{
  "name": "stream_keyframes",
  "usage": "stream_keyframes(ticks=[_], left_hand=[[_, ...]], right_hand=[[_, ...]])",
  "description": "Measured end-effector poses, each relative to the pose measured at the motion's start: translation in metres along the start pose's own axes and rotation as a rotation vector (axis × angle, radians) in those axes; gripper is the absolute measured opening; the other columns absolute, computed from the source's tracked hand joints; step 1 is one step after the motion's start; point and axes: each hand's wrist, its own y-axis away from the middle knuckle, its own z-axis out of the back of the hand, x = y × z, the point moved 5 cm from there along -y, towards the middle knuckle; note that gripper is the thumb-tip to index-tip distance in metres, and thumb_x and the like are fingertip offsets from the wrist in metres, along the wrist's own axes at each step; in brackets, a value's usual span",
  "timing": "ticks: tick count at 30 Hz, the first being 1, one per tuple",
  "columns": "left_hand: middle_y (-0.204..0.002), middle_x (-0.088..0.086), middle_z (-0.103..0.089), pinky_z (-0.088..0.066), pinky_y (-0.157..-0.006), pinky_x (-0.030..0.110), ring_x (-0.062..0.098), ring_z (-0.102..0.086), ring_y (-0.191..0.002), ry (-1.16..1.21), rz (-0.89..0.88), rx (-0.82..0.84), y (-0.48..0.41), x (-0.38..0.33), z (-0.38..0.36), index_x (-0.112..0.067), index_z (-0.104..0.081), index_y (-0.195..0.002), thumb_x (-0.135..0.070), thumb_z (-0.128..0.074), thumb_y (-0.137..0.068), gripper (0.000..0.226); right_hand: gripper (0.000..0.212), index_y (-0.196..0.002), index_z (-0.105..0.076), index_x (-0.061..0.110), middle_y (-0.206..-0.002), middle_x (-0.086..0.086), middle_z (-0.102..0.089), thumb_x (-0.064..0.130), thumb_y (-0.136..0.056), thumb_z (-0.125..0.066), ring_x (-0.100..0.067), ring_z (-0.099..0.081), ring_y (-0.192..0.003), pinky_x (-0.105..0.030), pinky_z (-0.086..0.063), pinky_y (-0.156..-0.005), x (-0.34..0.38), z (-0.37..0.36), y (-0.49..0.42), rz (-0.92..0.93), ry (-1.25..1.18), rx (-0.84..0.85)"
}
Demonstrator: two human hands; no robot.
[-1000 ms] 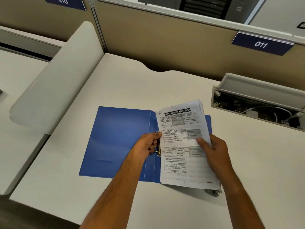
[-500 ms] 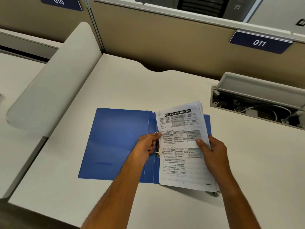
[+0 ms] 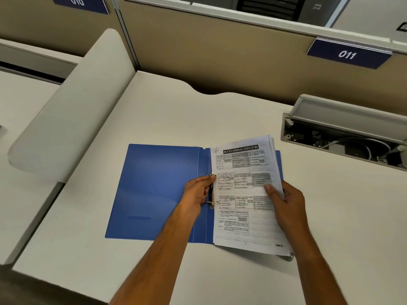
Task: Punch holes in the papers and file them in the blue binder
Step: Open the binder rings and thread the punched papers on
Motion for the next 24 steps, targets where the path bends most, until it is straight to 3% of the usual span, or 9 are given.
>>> stream_keyframes(ticks=[3,7,9,11,15,17,20,24], left_hand=[[-0.067,0.003,-0.062,-0.040,-0.037,0.015,0.004,-0.049,-0.041,-0.009,-0.084,-0.053,0.007,0.001,-0.001,-0.008,-0.079,-0.106,-0.013,-0.077,-0.097,0.011],[-0.084,-0.007,-0.074,-0.054,-0.060,0.022,0.009,-0.066,-0.071,-0.537,-0.537,-0.320,0.018,-0.020,0.017,-0.023,-0.081,-0.102,-0.021,-0.077,-0.094,0.009],[-0.102,-0.011,-0.068,-0.056,-0.072,0.022,0.004,-0.066,-0.086,-0.671,-0.675,-0.282,0.011,-0.036,0.016,-0.027,-0.080,-0.111,-0.016,-0.077,-0.090,0.024],[-0.114,-0.008,-0.061,-0.056,-0.084,0.021,0.003,-0.063,-0.098,-0.719,-0.677,-0.098,-0.003,-0.051,0.010,-0.026,-0.081,-0.111,-0.004,-0.077,-0.086,0.034],[-0.111,0.000,-0.075,-0.062,-0.099,0.041,0.015,-0.072,-0.107,-0.796,-0.494,0.165,-0.025,-0.063,0.006,-0.022,-0.084,-0.097,0.007,-0.076,-0.079,0.035],[-0.108,-0.003,-0.077,-0.063,-0.094,0.038,0.009,-0.073,-0.100,-0.859,-0.500,0.183,-0.029,-0.064,0.006,-0.022,-0.083,-0.098,0.005,-0.079,-0.076,0.034],[-0.105,-0.002,-0.080,-0.054,-0.074,0.022,-0.005,-0.067,-0.076,-0.849,-0.510,0.199,-0.027,-0.065,0.005,-0.017,-0.077,-0.104,0.002,-0.083,-0.078,0.033],[-0.098,-0.001,-0.082,-0.058,-0.075,0.022,0.003,-0.073,-0.083,-0.772,-0.518,0.218,-0.027,-0.061,0.009,-0.017,-0.075,-0.099,-0.003,-0.088,-0.078,0.028]], right_hand=[[0.016,-0.118,-0.077,0.022,-0.100,0.008,-0.084,0.026,-0.106,-0.069,-0.009,-0.081,-0.086,-0.028,-0.067,-0.074,0.003,0.000,-0.006,0.003,0.004,0.020],[0.015,-0.119,-0.075,0.024,-0.100,0.009,-0.083,0.024,-0.107,-0.067,-0.006,-0.080,-0.082,-0.020,-0.064,-0.066,0.013,-0.002,-0.008,0.036,0.019,0.079],[0.016,-0.120,-0.075,0.023,-0.101,0.008,-0.082,0.025,-0.107,-0.067,-0.006,-0.081,-0.082,-0.020,-0.064,-0.066,0.014,-0.003,-0.010,0.036,0.029,0.093],[0.018,-0.122,-0.075,0.020,-0.103,0.006,-0.082,0.027,-0.107,-0.067,-0.007,-0.081,-0.083,-0.022,-0.065,-0.067,0.013,-0.003,-0.012,0.030,0.041,0.092],[0.016,-0.118,-0.077,0.019,-0.101,0.004,-0.083,0.026,-0.106,-0.068,-0.014,-0.082,-0.084,-0.025,-0.066,-0.068,0.008,0.001,-0.014,0.005,0.014,0.049],[0.017,-0.118,-0.078,0.017,-0.102,0.001,-0.084,0.025,-0.106,-0.069,-0.016,-0.082,-0.085,-0.034,-0.068,-0.074,0.002,0.004,-0.014,-0.015,-0.008,0.031],[0.018,-0.120,-0.078,0.017,-0.105,0.000,-0.085,0.025,-0.106,-0.070,-0.017,-0.083,-0.088,-0.034,-0.067,-0.075,-0.007,0.005,-0.014,-0.047,-0.050,0.026],[0.020,-0.121,-0.078,0.017,-0.107,-0.001,-0.085,0.024,-0.105,-0.071,-0.019,-0.083,-0.092,-0.037,-0.067,-0.079,-0.012,0.004,-0.014,-0.060,-0.055,0.021]])
